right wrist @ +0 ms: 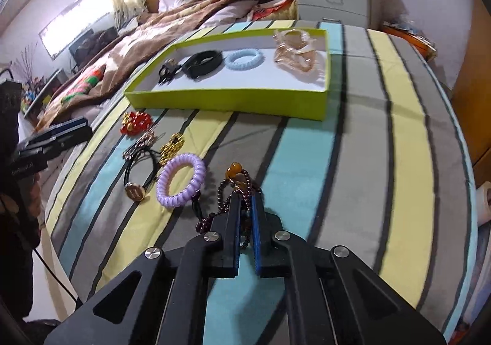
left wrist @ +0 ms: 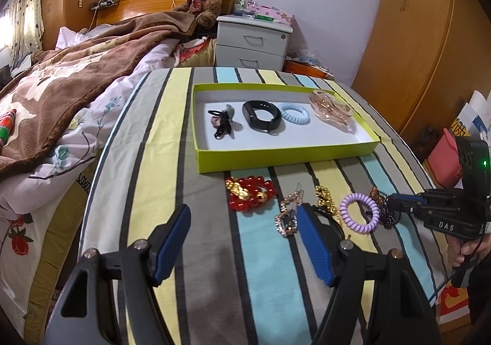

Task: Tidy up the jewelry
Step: 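Close the right tool on the brown beaded bracelet and lift it, then close the left tool on the lilac coil tie while the right tool holds the bracelet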

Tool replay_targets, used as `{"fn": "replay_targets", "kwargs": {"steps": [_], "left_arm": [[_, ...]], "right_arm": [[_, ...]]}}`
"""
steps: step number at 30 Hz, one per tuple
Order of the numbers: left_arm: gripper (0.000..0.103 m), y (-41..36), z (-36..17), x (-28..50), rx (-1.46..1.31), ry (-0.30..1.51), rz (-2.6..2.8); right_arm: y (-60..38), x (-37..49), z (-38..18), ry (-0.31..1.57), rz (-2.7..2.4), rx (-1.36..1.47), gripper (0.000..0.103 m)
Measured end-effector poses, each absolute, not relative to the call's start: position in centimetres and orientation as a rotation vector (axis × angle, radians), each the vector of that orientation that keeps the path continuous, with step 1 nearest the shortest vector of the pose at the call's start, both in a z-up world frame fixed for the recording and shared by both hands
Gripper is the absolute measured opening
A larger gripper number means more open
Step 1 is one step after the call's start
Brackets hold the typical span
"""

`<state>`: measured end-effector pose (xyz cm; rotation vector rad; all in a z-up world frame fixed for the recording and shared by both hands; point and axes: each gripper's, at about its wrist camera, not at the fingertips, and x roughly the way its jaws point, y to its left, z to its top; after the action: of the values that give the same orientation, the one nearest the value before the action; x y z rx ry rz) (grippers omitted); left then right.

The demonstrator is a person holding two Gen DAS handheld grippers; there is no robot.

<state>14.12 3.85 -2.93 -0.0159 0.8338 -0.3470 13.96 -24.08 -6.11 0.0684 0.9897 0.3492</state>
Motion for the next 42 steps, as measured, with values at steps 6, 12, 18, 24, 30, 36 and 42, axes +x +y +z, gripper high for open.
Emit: {"fn": "replay_targets", "kwargs": {"steps": [6, 12, 18, 24, 30, 36, 42], "left_arm": [[0.073, 2.4, -2.6, 13.6, -0.004, 0.833, -0.371], [0.073, -1.4, -2.5, 12.9, 0.041, 0.835, -0.471], [0.073, -7.0, -3.2, 12.0, 0.131, 0.857, -0.611], [0.073, -10.8, -4.0, 11.6, 0.228, 0.874, -0.677], [0.061, -12.3, -4.9, 11.7, 0.263, 0.9, -0.696], [0.04, -12.6, -6.1, 11.8, 0.287, 0.927, -0.658], [0.012, -12.4, -5.9, 12.1, 0.294, 0.927, -0.633]], "right_arm": [[-26.3, 13.2, -4.7, 0.947, 0.327, 0.093, 0.006], [-29.2, 12.4, -3.8, 0.917, 0.282, 0.131, 0.006], [-30.5, 12.0, -3.3, 0.898, 0.273, 0.145, 0.006], [-31.2, 11.8, -3.2, 0.884, 0.271, 0.162, 0.006], [-31.5, 11.6, -3.2, 0.876, 0.273, 0.178, 0.006], [-31.8, 11.5, -3.1, 0.87, 0.27, 0.182, 0.006], [-31.9, 11.5, -3.0, 0.866, 0.272, 0.189, 0.006]]}}
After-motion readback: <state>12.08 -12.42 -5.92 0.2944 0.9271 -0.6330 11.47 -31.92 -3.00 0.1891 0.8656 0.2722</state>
